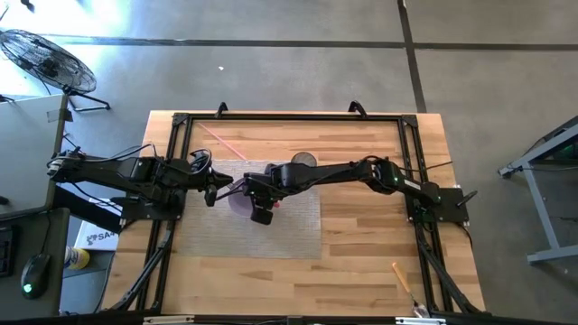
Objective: Pick & Place Utensil
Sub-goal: Put the pink fork into the purple bowl
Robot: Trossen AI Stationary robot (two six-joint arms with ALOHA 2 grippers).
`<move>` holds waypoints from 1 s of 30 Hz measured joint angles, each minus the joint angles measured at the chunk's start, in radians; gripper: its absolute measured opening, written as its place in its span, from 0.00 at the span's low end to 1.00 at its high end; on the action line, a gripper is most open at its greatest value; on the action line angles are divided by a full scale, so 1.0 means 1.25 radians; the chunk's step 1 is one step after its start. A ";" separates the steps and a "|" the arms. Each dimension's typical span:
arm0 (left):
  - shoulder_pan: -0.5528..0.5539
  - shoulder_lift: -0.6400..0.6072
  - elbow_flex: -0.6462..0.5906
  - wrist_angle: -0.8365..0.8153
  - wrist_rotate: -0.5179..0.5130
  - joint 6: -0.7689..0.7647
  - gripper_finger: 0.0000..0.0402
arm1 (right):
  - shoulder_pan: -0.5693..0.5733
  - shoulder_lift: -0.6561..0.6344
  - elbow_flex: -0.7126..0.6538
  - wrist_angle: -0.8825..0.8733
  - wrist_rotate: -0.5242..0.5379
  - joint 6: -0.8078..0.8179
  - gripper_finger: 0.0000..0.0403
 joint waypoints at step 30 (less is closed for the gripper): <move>0.000 0.000 0.000 0.000 0.000 0.000 0.09 | -0.021 0.000 0.000 -0.017 -0.035 -0.038 0.17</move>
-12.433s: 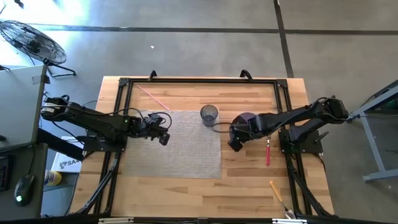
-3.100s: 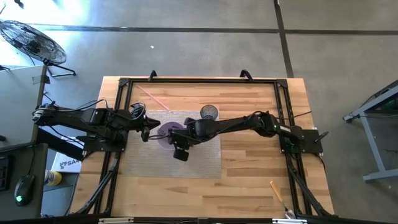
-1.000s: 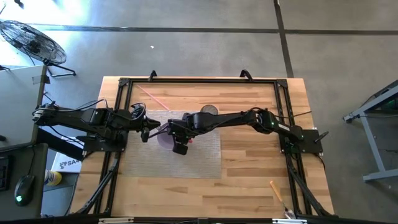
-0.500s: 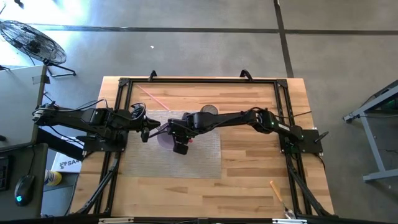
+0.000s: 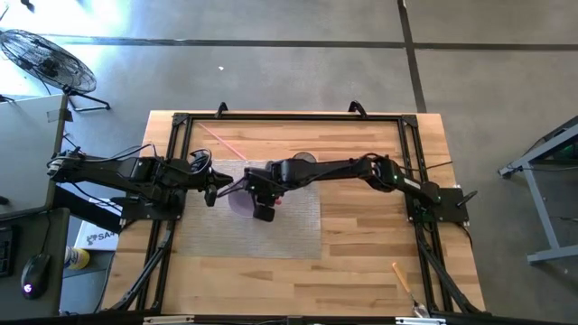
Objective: Pick & Place Utensil
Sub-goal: Put the pink fork into the purple bowl
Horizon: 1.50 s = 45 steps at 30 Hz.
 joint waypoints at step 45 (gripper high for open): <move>0.000 0.000 0.000 0.000 0.002 0.000 0.09 | -0.003 0.022 -0.024 -0.009 -0.019 -0.027 0.36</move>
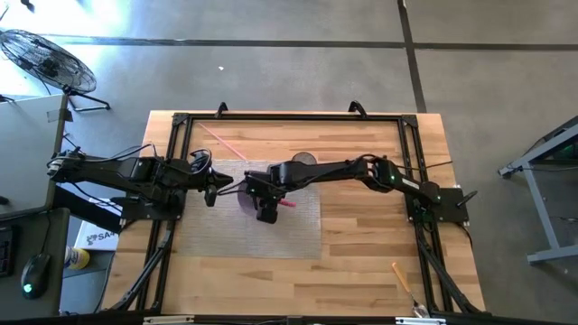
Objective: Pick & Place Utensil
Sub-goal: Put the pink fork into the purple bowl
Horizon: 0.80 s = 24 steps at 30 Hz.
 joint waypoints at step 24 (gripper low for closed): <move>0.000 0.000 0.000 0.000 0.001 0.000 0.09 | -0.001 -0.042 -0.006 0.092 0.042 0.002 0.48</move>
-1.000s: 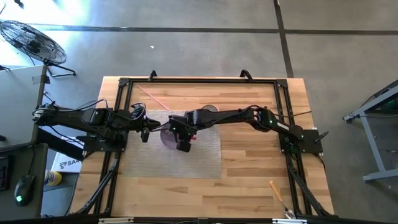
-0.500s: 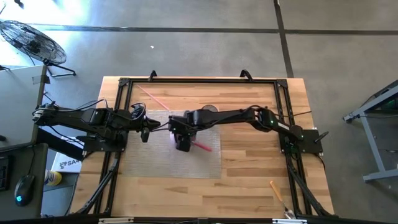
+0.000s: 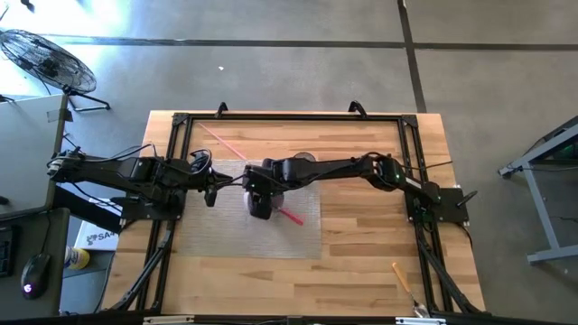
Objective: Pick & Place Utensil
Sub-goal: Put the pink fork into the purple bowl
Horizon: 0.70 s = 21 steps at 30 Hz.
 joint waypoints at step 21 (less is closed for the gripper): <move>0.000 -0.006 0.000 0.000 -0.001 0.000 0.09 | -0.023 0.043 -0.011 0.186 0.000 -0.024 0.48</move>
